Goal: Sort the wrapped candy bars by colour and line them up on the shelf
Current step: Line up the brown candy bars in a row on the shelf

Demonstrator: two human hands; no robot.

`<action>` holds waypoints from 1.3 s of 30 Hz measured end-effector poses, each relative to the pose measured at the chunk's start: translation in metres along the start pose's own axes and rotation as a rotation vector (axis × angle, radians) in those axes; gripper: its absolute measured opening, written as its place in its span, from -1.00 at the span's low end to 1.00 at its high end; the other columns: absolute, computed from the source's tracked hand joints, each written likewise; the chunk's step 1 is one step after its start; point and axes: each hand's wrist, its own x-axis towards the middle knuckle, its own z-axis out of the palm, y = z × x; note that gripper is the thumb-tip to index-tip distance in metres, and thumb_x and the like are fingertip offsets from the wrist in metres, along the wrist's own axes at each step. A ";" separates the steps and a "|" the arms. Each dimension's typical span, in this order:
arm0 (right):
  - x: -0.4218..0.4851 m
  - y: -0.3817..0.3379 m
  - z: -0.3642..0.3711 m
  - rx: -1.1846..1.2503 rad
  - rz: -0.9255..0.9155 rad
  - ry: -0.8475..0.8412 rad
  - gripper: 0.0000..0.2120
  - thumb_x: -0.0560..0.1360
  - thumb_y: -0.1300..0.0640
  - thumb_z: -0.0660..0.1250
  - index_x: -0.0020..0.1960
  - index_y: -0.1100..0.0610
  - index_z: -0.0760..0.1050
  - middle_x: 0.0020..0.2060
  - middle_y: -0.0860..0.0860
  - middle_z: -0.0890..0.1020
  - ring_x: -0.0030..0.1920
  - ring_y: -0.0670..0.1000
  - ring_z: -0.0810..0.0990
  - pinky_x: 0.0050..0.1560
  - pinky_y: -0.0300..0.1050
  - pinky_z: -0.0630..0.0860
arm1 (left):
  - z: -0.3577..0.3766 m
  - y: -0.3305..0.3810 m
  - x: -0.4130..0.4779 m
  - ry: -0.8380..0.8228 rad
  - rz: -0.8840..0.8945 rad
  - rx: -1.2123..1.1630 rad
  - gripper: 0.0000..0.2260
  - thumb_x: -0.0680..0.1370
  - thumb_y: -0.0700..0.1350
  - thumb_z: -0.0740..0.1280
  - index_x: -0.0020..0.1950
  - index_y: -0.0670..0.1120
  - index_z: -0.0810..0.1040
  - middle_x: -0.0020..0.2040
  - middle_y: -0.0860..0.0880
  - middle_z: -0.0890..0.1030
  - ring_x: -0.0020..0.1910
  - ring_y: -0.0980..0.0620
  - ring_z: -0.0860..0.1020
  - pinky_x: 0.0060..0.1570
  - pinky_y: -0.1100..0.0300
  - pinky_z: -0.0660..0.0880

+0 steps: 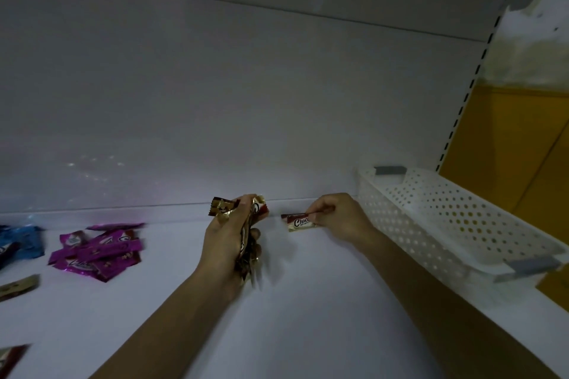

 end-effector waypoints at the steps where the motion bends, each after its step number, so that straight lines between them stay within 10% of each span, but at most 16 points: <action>1: 0.002 0.002 0.003 -0.030 0.006 0.016 -0.92 0.40 0.29 0.45 -0.12 0.16 0.66 -0.18 0.10 0.68 -0.12 0.03 0.63 -0.02 -0.13 0.52 | 0.000 0.000 0.000 -0.003 0.000 0.000 -0.81 0.54 0.03 0.33 0.01 -0.06 0.62 -0.09 -0.03 0.68 -0.40 0.08 0.42 -0.51 0.24 0.35; 8: 0.010 0.017 0.017 -0.184 -0.198 0.149 -0.89 0.39 0.24 0.46 -0.15 0.05 0.69 -0.35 -0.30 0.52 -0.20 -0.11 0.58 -0.05 -0.19 0.51 | 0.001 -0.003 0.004 -0.020 0.003 -0.040 -0.83 0.55 -0.01 0.32 -0.04 -0.05 0.65 -0.18 -0.02 0.69 -0.46 0.11 0.41 -0.54 0.26 0.35; 39: -0.001 0.009 0.025 -0.473 -0.419 0.146 -0.84 0.50 0.12 0.36 0.02 -0.05 0.66 -0.04 -0.09 0.60 0.02 -0.03 0.46 -0.04 -0.19 0.18 | 0.002 -0.002 -0.003 -0.052 0.043 0.034 -0.84 0.56 -0.01 0.30 -0.01 -0.03 0.64 -0.14 0.00 0.71 -0.48 0.14 0.46 -0.52 0.29 0.40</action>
